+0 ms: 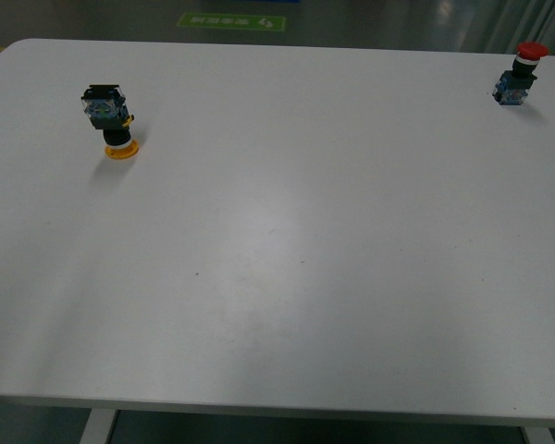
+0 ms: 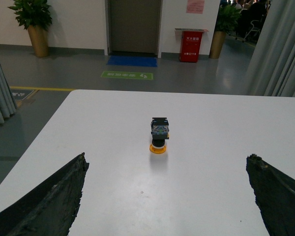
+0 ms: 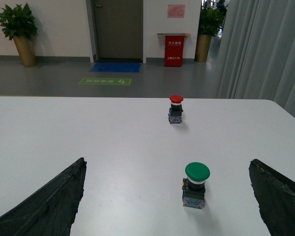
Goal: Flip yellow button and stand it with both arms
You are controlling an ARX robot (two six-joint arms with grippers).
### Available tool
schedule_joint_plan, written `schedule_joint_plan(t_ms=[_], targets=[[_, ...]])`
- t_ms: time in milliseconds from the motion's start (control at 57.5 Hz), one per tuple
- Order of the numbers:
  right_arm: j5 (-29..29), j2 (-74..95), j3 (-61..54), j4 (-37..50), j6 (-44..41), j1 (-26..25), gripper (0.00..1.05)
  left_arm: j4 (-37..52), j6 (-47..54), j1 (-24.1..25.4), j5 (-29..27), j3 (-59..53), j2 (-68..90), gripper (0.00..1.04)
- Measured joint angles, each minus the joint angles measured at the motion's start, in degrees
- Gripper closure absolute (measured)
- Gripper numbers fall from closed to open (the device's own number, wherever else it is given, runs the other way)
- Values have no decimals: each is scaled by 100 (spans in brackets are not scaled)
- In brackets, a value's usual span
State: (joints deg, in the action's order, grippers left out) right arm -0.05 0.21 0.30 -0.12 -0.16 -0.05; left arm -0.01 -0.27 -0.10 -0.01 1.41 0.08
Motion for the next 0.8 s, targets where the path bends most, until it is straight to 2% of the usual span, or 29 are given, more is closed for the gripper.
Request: schedule_joint_plan(t_ms=[557,574,661,696,730,800], targets=[[0,0,0,0,0,0,7,0,2,0,2,0,0,7],[0,0,0,0,0,0,7,-11,-22,-7,-50,4,11,7],[0,0,0,0,0,0,7,-1080,-828,-221,-1486,428,774,7],[2,0,0,0,0,0,7,-1187,-1075,-109,-1786,562,1233,7],[0,0,0,0,0,0,7,-1086,-1274,131,-1768,619,1646,7],[-4,0,0,0,0,0,7,-586,-1471,772,-1263,723,2479,7]])
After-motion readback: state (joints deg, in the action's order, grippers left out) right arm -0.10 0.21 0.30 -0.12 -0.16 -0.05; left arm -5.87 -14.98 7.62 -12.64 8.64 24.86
